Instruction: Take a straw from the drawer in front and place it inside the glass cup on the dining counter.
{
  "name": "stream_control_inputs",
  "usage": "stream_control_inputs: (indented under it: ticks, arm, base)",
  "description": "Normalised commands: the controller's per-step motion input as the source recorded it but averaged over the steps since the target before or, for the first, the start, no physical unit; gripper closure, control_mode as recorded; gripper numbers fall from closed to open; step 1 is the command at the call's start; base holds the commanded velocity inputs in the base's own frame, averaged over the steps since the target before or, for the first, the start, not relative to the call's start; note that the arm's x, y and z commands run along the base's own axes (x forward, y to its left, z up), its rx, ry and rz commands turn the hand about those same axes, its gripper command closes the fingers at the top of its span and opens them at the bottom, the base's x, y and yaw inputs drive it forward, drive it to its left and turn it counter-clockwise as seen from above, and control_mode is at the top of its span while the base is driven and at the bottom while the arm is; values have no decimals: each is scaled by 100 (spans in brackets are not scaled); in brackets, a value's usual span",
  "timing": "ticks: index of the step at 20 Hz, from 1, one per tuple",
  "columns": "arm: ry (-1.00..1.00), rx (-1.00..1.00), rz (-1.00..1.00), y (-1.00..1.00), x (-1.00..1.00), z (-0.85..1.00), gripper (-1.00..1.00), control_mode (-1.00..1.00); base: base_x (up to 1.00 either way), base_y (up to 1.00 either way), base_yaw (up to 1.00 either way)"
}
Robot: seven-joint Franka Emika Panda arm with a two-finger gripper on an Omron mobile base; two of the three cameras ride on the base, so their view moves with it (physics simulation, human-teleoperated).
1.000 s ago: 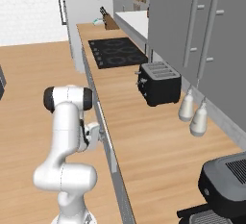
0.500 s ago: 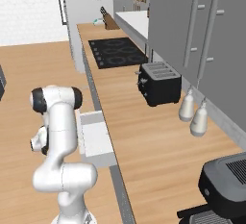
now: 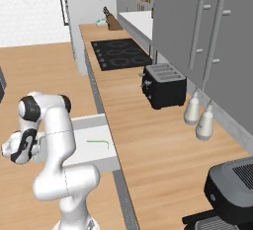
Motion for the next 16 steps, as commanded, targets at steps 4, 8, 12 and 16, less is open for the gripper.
stream_control_inputs:
  ticks: [4, 8, 12, 16]
  arm:
    - [18, 0, 0, 100, -44, 19, -100, -100]
    - [22, 12, 0, 49, -46, 50, -100, -100]
    - [21, 31, 0, -1, -69, 97, -100, -100]
    - [32, 41, 0, -26, -42, 100, -100, -100]
  base:
    - [0, 0, 0]
    - [0, 0, 0]
    - [0, 0, 0]
    - [0, 0, 0]
